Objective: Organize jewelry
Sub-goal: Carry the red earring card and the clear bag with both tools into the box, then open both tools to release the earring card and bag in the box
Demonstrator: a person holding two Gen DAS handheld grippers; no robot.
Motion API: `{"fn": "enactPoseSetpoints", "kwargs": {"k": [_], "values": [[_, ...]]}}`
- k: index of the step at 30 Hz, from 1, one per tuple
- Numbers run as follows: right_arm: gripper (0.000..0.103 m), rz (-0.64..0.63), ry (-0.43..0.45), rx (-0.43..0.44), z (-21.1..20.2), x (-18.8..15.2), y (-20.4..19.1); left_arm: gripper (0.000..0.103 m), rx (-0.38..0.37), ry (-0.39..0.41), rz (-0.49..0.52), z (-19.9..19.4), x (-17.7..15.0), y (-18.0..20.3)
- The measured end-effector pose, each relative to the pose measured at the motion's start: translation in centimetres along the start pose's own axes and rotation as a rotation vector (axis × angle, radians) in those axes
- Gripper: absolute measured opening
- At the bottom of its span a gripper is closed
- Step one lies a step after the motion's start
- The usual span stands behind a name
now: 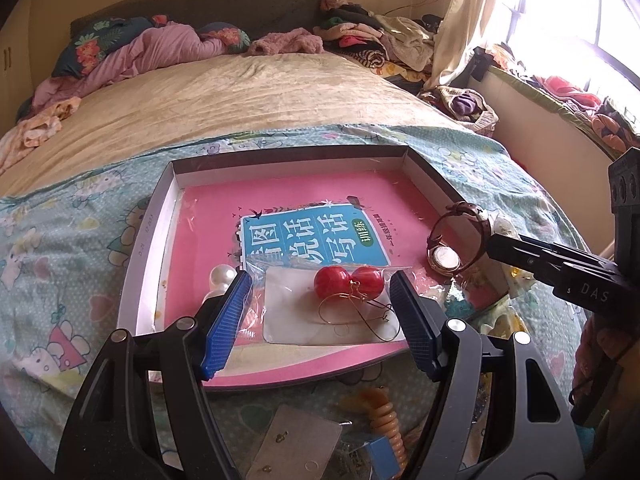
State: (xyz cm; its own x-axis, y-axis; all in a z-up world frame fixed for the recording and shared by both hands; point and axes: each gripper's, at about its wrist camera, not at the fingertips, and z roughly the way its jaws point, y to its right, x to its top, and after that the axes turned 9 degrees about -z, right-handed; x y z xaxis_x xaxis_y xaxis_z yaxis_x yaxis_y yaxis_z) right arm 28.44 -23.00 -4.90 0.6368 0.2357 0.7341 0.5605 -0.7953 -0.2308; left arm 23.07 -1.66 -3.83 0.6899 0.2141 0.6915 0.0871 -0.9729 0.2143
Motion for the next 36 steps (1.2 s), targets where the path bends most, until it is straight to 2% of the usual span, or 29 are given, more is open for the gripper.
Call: {"fn": "enactPoseSetpoints", "kwargs": {"k": [19,29,34,36], "values": [[0.037,-0.055,-0.031,-0.011,2.6,1.0,-0.2,0.063,0.034,-0.032,-0.016,3.2,0.7,-0.4],[0.038,-0.044,-0.023,-0.006,2.1,0.9,0.0,0.063,0.058,-0.031,0.001,4.1,1.1,-0.4],[0.053,-0.016,-0.006,0.017,1.4,0.6,0.4,0.063,0.059,-0.034,0.002,4.2,1.3,-0.1],[0.055,-0.004,0.003,0.025,0.9,0.5,0.5,0.063,0.059,-0.035,0.008,4.2,1.3,0.0]]}}
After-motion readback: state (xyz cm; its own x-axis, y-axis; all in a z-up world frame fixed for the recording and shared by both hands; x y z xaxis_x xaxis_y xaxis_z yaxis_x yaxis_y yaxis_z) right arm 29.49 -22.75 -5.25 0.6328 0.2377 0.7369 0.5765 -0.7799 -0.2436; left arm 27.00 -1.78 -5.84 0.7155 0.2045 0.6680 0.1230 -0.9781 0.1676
